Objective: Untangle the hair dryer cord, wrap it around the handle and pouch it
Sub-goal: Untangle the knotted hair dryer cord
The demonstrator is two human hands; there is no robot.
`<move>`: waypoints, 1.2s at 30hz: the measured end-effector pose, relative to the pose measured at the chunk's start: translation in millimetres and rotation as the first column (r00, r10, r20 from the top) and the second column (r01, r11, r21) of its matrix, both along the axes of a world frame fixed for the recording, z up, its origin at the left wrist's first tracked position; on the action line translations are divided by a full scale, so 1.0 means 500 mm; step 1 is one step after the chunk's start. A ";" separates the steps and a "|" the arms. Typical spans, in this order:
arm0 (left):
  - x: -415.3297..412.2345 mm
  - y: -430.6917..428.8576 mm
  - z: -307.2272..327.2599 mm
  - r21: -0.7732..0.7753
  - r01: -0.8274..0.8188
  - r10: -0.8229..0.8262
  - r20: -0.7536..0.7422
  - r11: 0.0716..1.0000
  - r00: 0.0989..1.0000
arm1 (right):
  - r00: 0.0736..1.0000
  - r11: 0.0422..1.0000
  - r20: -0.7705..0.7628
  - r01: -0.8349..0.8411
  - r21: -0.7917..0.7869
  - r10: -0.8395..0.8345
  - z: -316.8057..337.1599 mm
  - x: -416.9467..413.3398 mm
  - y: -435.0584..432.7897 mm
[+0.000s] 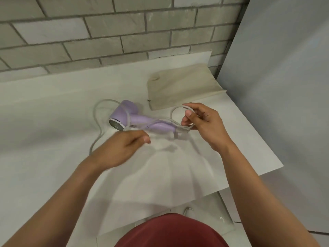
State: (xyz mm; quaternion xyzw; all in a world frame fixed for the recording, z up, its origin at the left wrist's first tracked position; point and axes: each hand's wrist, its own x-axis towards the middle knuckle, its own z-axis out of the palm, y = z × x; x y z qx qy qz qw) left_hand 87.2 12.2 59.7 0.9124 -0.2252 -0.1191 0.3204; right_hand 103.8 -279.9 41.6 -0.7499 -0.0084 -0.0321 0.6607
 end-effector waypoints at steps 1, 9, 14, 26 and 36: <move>-0.008 -0.011 -0.018 0.072 0.060 -0.059 -0.013 0.996 0.998 | 1.000 1.000 0.001 -0.008 0.002 0.008 0.002 -0.001 0.000; -0.022 -0.098 -0.121 0.279 -0.035 0.042 -0.019 0.960 0.999 | 0.999 0.993 0.018 -0.046 -0.107 0.048 0.014 -0.020 -0.007; -0.008 -0.130 -0.068 -0.291 -0.443 0.262 -0.496 0.848 0.828 | 0.998 0.992 -0.012 -0.068 -0.111 0.067 0.002 -0.048 -0.016; 0.014 -0.114 -0.005 -0.358 -0.408 0.051 -0.696 0.840 0.716 | 0.943 0.921 -0.041 -0.332 -0.204 0.331 -0.033 -0.086 0.021; 0.004 -0.119 0.007 -0.276 -0.274 0.248 -0.126 0.921 0.961 | 0.992 0.906 0.085 -0.054 -0.420 0.099 -0.026 -0.043 0.045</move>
